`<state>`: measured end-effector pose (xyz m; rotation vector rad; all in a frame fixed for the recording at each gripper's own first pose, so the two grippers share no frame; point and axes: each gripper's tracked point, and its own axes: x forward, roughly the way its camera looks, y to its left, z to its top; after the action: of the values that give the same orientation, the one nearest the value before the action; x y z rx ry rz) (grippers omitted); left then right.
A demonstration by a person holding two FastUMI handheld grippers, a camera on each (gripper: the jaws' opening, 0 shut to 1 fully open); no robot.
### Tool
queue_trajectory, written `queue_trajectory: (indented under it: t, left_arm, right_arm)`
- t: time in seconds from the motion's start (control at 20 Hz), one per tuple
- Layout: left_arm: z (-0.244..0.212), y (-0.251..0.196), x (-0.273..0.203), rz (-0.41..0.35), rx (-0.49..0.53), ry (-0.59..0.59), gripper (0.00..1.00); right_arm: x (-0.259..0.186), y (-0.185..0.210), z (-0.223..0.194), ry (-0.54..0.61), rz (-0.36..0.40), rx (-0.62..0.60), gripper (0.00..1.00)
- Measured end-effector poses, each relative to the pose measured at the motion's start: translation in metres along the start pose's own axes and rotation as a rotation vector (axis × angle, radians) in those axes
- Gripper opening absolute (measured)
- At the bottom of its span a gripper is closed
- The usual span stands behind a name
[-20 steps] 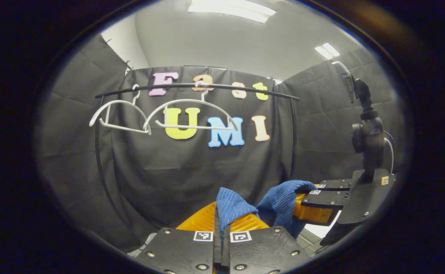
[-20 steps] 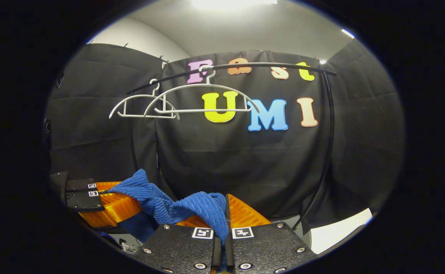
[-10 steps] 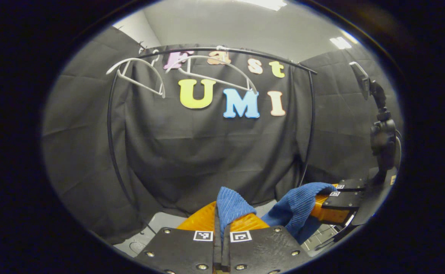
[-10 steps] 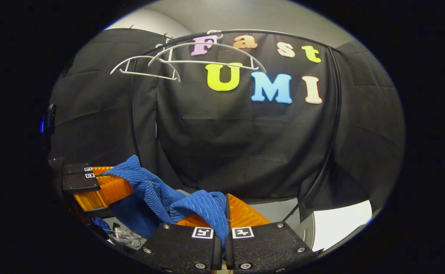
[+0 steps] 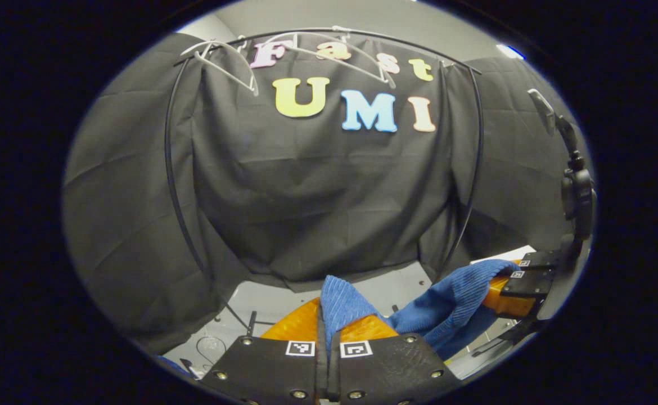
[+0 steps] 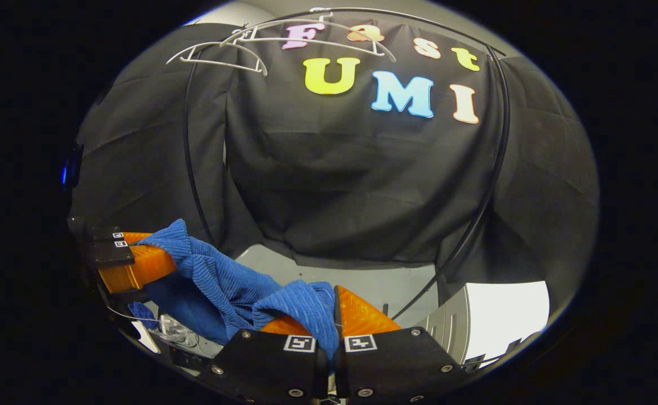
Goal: Grasp the clothes on the hanger with both hands and then place them into the laundry hamper below.
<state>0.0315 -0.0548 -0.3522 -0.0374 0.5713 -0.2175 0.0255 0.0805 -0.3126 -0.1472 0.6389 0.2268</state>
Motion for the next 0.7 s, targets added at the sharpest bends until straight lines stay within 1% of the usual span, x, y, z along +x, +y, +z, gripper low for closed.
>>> queue_trajectory:
  t: [0.15, 0.3, 0.4, 0.45, 0.5, 0.55, 0.6, 0.7]
  left_arm:
    - [-0.03, 0.003, 0.014, 0.019, 0.004, 0.092, 0.01]
    - [-0.057, 0.009, 0.018, 0.028, -0.007, 0.178, 0.02]
    - [-0.081, 0.01, 0.019, 0.026, -0.019, 0.256, 0.0]
    - [-0.093, 0.011, 0.019, 0.031, -0.027, 0.287, 0.05]
    - [-0.099, 0.009, 0.019, 0.016, -0.041, 0.307, 0.07]
    - [-0.109, 0.01, 0.017, 0.007, -0.052, 0.315, 0.22]
    - [-0.11, 0.008, 0.013, -0.001, -0.055, 0.31, 0.36]
    - [-0.109, 0.013, 0.006, 0.013, -0.039, 0.297, 0.66]
  right_arm:
    - [0.01, -0.001, -0.03, 0.081, 0.005, 0.002, 0.06]
    - [0.014, -0.001, -0.054, 0.149, 0.008, 0.014, 0.11]
    - [0.012, 0.003, -0.071, 0.203, 0.02, 0.02, 0.14]
    - [0.01, 0.005, -0.078, 0.221, 0.028, 0.03, 0.15]
    - [0.008, 0.006, -0.084, 0.235, 0.037, 0.039, 0.18]
    - [0.004, 0.008, -0.088, 0.244, 0.05, 0.047, 0.25]
    - [0.005, 0.011, -0.09, 0.25, 0.06, 0.052, 0.44]
    - [0.002, 0.012, -0.093, 0.258, 0.058, 0.046, 0.73]
